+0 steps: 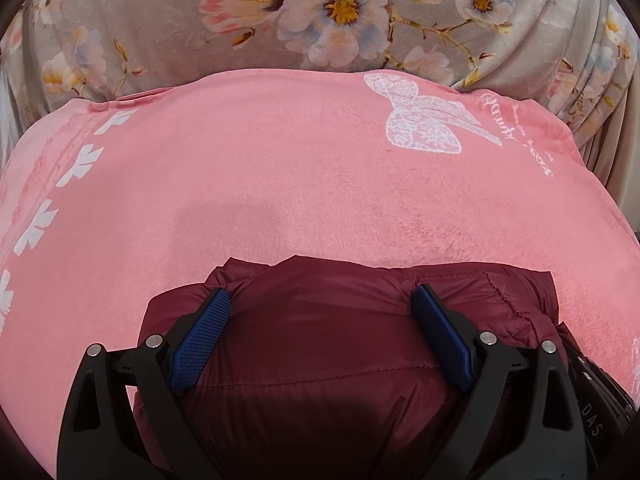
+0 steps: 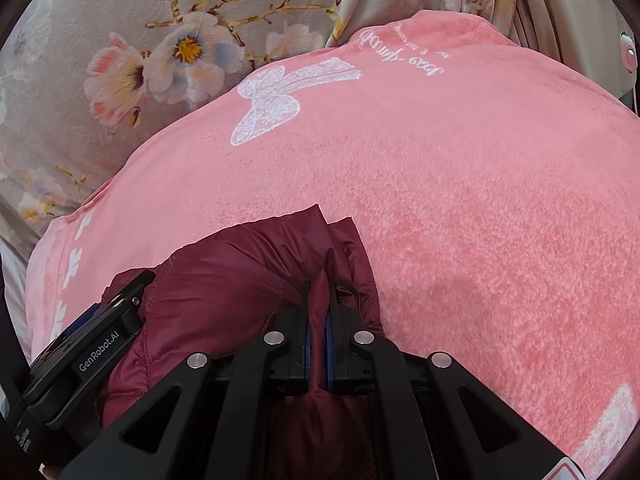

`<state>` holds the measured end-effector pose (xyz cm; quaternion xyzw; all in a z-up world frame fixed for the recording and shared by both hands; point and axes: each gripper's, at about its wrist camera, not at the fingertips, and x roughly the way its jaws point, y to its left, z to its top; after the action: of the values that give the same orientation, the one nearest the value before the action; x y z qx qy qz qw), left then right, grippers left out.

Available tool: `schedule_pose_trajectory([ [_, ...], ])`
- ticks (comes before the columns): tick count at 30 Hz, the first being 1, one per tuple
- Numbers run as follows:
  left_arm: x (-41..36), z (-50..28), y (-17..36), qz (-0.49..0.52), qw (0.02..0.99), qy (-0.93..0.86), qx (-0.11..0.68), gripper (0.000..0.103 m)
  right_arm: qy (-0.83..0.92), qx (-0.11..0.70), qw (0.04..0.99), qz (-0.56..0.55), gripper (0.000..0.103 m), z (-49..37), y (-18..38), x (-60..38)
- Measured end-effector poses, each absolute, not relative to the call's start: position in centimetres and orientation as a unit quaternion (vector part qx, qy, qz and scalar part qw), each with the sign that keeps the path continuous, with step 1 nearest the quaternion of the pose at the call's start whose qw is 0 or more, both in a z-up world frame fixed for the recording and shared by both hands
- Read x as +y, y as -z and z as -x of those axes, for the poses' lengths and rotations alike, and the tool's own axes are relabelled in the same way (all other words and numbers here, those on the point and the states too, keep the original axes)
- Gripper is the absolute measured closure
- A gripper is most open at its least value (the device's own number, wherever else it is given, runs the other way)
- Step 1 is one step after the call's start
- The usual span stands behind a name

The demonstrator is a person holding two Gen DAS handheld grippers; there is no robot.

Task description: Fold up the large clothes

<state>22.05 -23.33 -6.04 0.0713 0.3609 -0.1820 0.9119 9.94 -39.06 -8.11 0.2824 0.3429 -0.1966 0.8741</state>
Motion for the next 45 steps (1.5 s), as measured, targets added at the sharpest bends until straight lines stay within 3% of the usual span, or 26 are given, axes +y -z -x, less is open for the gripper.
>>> schedule_pose_trajectory([
  [29,-23.5,-22.1,6.1,-0.090,0.914,0.171,0.357,0.013,0.192,0.338,0.874,-0.291,0.101,-9.8,8.2,-39.2],
  [36,-22.3,-21.9,5.4,-0.058,0.913,0.185,0.358,0.013,0.143,0.265,0.876,-0.377,0.095,-6.7,8.2,-41.3],
  [38,-21.1,-21.2,4.6,-0.048,0.915,0.182,0.356,0.013,0.158,0.260,0.885,-0.354,0.088,-5.9,7.3,-40.6],
  [45,-18.0,-17.5,2.3,-0.061,0.916,0.182,0.353,0.013,0.168,0.258,0.929,-0.204,0.088,-3.6,3.6,-35.2],
])
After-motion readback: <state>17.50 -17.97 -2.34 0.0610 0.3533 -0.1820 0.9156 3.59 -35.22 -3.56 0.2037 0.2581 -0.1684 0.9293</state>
